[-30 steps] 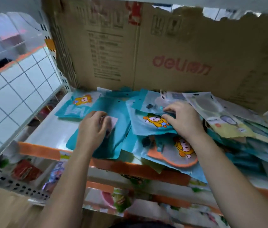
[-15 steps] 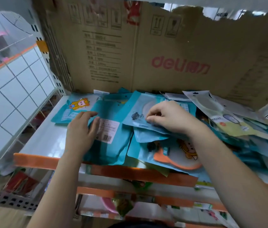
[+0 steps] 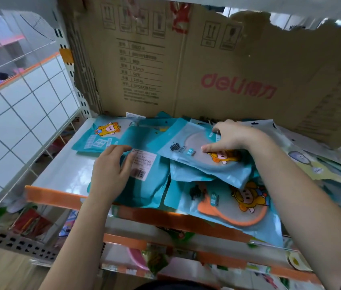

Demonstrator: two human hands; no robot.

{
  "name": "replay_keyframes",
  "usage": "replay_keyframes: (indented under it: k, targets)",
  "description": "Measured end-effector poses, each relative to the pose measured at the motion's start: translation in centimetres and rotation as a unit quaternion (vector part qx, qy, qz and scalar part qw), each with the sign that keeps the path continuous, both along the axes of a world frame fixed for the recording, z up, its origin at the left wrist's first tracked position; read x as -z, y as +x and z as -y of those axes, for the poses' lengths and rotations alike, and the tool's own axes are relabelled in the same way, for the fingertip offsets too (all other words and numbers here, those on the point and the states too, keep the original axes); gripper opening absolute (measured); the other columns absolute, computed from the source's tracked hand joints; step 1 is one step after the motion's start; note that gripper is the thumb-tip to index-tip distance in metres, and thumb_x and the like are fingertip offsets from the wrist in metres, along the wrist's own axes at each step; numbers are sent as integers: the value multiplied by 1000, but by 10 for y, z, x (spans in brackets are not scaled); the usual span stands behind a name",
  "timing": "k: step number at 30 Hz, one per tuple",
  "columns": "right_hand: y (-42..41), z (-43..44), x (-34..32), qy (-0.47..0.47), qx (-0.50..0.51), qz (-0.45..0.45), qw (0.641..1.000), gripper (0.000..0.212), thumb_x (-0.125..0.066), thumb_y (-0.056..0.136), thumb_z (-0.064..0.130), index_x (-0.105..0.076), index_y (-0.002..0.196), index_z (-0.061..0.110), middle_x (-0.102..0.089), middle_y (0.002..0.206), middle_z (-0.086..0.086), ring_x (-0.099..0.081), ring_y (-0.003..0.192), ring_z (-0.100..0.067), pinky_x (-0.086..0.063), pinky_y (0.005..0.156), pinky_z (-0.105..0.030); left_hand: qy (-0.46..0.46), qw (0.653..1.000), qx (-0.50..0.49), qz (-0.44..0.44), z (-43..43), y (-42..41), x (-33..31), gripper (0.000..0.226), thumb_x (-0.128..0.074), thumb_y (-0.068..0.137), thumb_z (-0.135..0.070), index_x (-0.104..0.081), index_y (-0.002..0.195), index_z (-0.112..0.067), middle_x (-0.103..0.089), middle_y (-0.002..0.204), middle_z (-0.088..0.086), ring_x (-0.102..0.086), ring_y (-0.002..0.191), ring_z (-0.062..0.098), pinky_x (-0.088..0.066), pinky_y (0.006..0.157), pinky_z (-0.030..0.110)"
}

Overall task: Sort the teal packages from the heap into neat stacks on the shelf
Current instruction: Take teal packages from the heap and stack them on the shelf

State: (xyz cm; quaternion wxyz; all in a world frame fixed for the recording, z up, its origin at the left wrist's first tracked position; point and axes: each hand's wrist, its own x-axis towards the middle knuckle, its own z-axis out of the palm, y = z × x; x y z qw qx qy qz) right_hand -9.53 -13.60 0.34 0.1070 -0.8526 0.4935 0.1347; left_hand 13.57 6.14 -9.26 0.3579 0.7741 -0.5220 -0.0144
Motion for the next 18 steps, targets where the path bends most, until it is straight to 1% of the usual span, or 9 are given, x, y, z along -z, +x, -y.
replay_keyframes:
  k: [3, 5, 6, 8, 9, 11, 13, 15, 18]
  targets:
    - [-2, -5, 2, 2, 8, -9, 1000, 104, -63, 66, 78, -37, 144, 13, -44, 144, -7, -45, 127, -26, -43, 100, -37, -8, 1000, 3, 1, 0, -6, -2, 30, -53, 97, -30, -65, 117, -12, -64, 113, 6, -57, 99, 17, -39, 82, 25]
    - [-3, -7, 7, -9, 28, 13, 999, 104, -67, 61, 78, -43, 139, 13, -51, 137, -6, -50, 122, -25, -46, 96, -36, -10, 1000, 2, 1, 0, -9, -3, 28, -53, 97, -30, -65, 116, -12, -64, 113, 5, -54, 96, 13, -38, 80, 23]
    - [-3, -7, 10, -22, 43, 35, 998, 100, -70, 58, 77, -49, 133, 14, -56, 130, -6, -54, 115, -24, -49, 93, -37, -11, 1000, 1, 0, 0, -10, -3, 28, -54, 97, -29, -65, 116, -12, -63, 113, 5, -53, 96, 12, -38, 80, 23]
    - [-6, -4, 14, -37, 69, 93, 993, 86, -74, 55, 73, -60, 118, 17, -66, 112, -4, -60, 98, -22, -52, 83, -36, -16, 1000, 3, 1, 0, -12, -5, 26, -54, 97, -28, -65, 116, -12, -64, 113, 5, -54, 97, 13, -39, 79, 24]
    - [-8, -3, 15, -35, 78, 121, 989, 76, -76, 57, 70, -63, 111, 18, -68, 104, -3, -61, 92, -21, -52, 78, -34, -18, 1000, 3, 1, 0, -13, -6, 26, -55, 97, -27, -65, 115, -12, -64, 113, 5, -56, 98, 15, -41, 80, 26]
    - [-12, -2, 15, -32, 94, 170, 980, 53, -78, 68, 58, -67, 97, 15, -68, 90, -2, -61, 81, -19, -47, 68, -32, -19, 1000, 3, 1, 1, -16, -9, 24, -56, 96, -25, -65, 115, -12, -64, 114, 6, -58, 101, 20, -47, 84, 34]
    - [-17, 1, 16, -46, 114, 219, 968, 39, -77, 75, 49, -63, 86, 15, -66, 85, -2, -60, 78, -20, -46, 69, -33, -18, 1000, 2, 0, 2, -20, -11, 24, -56, 96, -24, -65, 115, -12, -64, 115, 5, -59, 103, 22, -49, 87, 41]
    - [-24, 5, 18, -62, 136, 269, 951, 32, -75, 80, 42, -62, 86, 14, -66, 85, -4, -61, 79, -22, -48, 72, -34, -18, 1000, 2, 0, 3, -23, -12, 24, -56, 96, -25, -65, 115, -13, -64, 115, 4, -58, 103, 21, -48, 87, 39]
    - [-36, 11, 18, -49, 168, 352, 919, 24, -72, 86, 32, -63, 90, 10, -61, 80, -3, -57, 73, -19, -44, 64, -31, -20, 1000, 12, -4, 7, -29, -12, 24, -57, 95, -23, -66, 114, -12, -64, 114, 3, -58, 102, 20, -44, 84, 30]
